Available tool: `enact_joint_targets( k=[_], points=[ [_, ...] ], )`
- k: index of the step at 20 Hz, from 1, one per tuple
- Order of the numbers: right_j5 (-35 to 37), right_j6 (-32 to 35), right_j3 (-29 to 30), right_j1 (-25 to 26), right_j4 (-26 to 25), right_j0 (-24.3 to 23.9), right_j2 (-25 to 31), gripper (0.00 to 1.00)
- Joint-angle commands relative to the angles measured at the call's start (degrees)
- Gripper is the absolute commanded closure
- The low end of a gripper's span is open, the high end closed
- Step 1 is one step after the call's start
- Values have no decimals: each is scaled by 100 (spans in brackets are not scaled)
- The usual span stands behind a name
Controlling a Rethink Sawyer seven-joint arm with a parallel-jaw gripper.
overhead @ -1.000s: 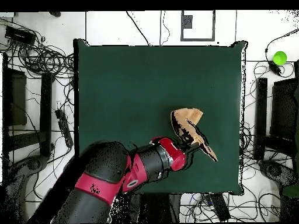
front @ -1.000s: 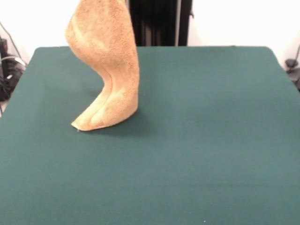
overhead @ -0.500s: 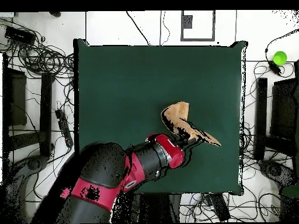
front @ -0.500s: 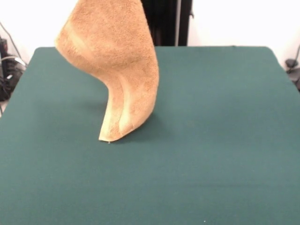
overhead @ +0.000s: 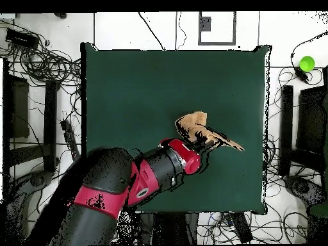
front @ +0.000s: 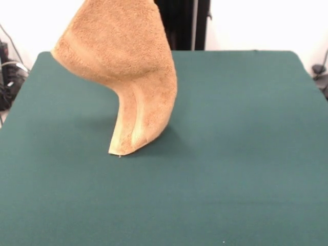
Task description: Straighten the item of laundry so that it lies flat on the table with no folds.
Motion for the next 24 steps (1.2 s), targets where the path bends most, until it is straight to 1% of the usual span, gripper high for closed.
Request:
enact_joint_targets(
  k=[1, 5, 6, 7, 8, 9, 11, 12, 13, 17, 21, 24],
  points=[
    [-169, -2253, -257, 54, -362, 80, 814, 100],
    [-714, -2209, -114, -282, -619, 261, 884, 100],
    [-922, -2052, -134, -277, -837, 399, 821, 100],
    [-953, -1990, -162, -267, -912, 453, 797, 100],
    [-1065, -1834, -232, -208, -1119, 563, 730, 100],
    [-1088, -1737, -284, -164, -1219, 603, 702, 100],
    [-1142, -1424, -421, -4, -1516, 704, 630, 100],
    [-1185, -1106, -512, 129, -1762, 774, 571, 100],
    [-1194, -1042, -562, 160, -1828, 778, 570, 100],
    [-1292, -1188, -711, 35, -1680, 632, 703, 100],
    [-1460, -1126, -819, 58, -1648, 605, 760, 100],
    [-1795, -1265, -787, -56, -1605, 596, 847, 100]
  ],
)
